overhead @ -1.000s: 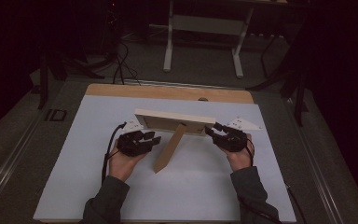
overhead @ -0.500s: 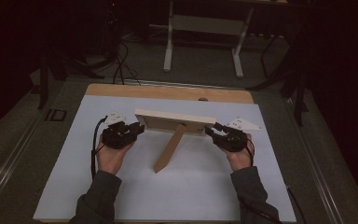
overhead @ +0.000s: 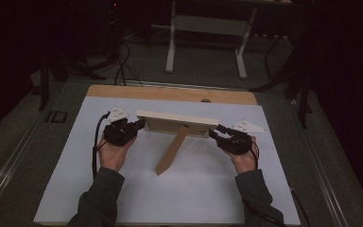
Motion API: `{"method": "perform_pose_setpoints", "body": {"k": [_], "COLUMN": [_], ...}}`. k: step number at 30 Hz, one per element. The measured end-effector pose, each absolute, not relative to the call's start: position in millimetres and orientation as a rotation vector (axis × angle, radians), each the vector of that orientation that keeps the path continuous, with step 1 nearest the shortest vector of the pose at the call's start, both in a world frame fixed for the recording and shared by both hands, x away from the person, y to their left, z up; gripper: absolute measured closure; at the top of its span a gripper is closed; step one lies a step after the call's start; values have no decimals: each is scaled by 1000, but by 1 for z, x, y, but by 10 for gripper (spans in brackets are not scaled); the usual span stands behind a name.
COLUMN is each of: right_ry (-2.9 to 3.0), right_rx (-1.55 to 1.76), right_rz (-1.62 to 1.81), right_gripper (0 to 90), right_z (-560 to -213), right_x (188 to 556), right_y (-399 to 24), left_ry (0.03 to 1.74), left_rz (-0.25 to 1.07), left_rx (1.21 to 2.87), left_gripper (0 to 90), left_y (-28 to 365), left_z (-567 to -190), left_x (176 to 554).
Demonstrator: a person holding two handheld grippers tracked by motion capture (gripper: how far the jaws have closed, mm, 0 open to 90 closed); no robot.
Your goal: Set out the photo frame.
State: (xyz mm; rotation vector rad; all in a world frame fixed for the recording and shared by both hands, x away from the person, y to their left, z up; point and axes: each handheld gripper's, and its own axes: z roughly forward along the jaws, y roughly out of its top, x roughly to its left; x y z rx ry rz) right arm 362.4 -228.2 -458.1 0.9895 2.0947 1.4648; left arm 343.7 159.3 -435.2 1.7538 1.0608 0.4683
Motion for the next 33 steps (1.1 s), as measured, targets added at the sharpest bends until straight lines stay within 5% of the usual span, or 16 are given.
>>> {"method": "perform_pose_setpoints", "body": {"k": [9, 18, 33], "right_ry": [2117, 2066, 2050], "right_rx": [973, 1005, 1033], "right_rz": [1475, 1430, 1510], "right_gripper": [640, 895, 897], "right_z": [-463, -452, -434], "right_x": [358, 365, 386], "right_y": [-249, -251, -233], "left_ry": [1070, 1066, 1059], "left_rz": [469, 459, 448], "left_rx": [1751, 1754, 1786], "left_gripper": [900, 900, 900], "left_y": [158, 156, 150], "left_z": [-435, -436, -436], "left_x": [345, 346, 350]}}
